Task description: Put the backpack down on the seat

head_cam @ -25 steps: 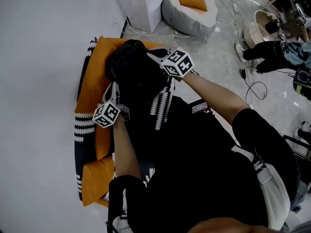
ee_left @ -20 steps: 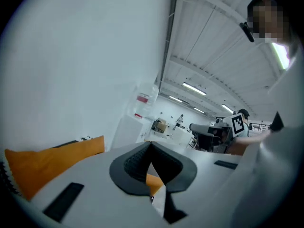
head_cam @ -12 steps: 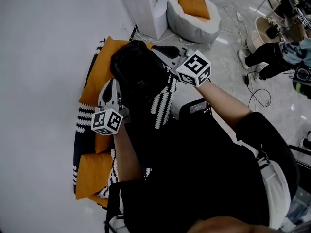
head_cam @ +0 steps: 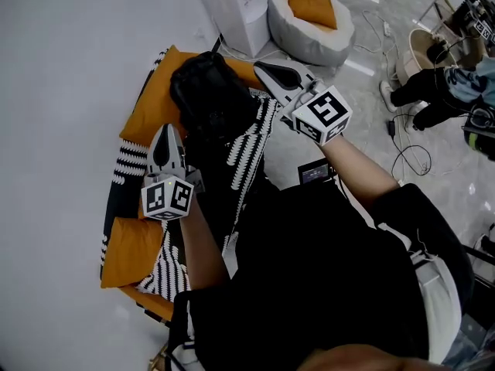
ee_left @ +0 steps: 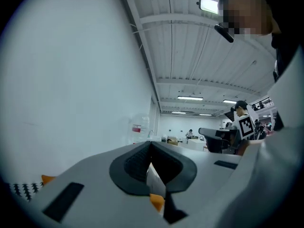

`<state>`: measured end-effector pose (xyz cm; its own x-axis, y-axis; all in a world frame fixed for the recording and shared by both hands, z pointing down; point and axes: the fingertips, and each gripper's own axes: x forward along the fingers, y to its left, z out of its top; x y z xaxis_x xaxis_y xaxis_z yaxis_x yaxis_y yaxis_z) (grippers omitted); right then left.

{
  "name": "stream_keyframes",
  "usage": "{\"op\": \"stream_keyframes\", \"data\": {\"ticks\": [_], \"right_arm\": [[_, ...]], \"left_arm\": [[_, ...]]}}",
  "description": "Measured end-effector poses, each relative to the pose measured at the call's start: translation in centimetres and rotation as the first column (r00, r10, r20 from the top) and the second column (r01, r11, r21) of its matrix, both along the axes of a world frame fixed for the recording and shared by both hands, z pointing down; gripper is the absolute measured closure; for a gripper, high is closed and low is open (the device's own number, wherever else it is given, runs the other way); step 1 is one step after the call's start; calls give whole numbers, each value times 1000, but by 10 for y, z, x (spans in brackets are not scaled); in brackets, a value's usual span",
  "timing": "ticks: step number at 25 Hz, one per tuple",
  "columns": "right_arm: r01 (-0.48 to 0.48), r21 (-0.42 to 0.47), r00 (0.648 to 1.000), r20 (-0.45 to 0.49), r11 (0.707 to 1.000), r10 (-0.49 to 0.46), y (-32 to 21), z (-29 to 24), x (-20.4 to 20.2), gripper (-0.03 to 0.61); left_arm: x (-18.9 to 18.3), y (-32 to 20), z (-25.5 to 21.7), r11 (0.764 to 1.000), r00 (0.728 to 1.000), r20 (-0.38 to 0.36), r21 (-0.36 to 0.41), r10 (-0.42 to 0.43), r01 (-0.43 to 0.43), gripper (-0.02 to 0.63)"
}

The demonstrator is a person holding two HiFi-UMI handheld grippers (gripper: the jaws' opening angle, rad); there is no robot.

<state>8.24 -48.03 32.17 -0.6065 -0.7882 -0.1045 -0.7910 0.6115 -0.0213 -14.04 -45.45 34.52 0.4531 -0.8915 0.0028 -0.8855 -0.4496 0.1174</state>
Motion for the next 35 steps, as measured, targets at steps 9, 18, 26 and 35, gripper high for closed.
{"op": "stream_keyframes", "data": {"ticks": [9,18,26,35], "right_arm": [[39,8,999,25,999,-39,88,-2,46,546],[86,-18,996,11,996,-86,172,13,59,546],[103,-96,994,27,990,-101,222,34,57,546],[35,-141,999,34,989,-30,284,43,35,548]], "left_arm": [[45,95,6,999,999,10,11,-52,52,597],[57,186,-13,998,997,52,16,-62,62,597],[67,239,4,999,998,48,-34,-30,32,597],[53,304,12,997,999,5,-56,44,-44,597]]}}
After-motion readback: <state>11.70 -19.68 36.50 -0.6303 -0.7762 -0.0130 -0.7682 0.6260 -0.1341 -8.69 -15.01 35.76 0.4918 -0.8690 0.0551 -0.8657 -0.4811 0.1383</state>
